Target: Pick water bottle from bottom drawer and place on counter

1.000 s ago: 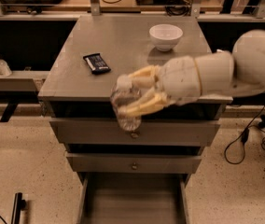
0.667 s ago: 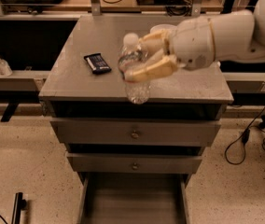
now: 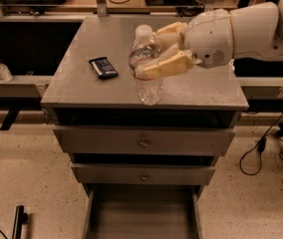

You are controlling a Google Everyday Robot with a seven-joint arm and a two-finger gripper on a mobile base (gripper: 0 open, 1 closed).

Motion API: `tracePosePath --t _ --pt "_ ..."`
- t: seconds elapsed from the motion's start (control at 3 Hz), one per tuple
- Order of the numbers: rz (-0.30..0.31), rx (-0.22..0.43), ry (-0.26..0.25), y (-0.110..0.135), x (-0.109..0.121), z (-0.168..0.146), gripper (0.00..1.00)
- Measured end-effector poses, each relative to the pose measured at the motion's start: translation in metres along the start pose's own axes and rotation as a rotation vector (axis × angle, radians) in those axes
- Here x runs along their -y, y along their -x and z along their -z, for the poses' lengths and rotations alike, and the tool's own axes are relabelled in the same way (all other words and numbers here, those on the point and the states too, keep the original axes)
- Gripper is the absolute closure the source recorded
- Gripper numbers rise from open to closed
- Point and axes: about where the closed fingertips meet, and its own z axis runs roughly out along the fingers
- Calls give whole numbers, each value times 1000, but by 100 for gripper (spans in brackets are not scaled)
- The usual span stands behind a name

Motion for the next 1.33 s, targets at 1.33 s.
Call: tracePosePath --t 1.33 --pt "-270 77 -412 -36 109 26 100"
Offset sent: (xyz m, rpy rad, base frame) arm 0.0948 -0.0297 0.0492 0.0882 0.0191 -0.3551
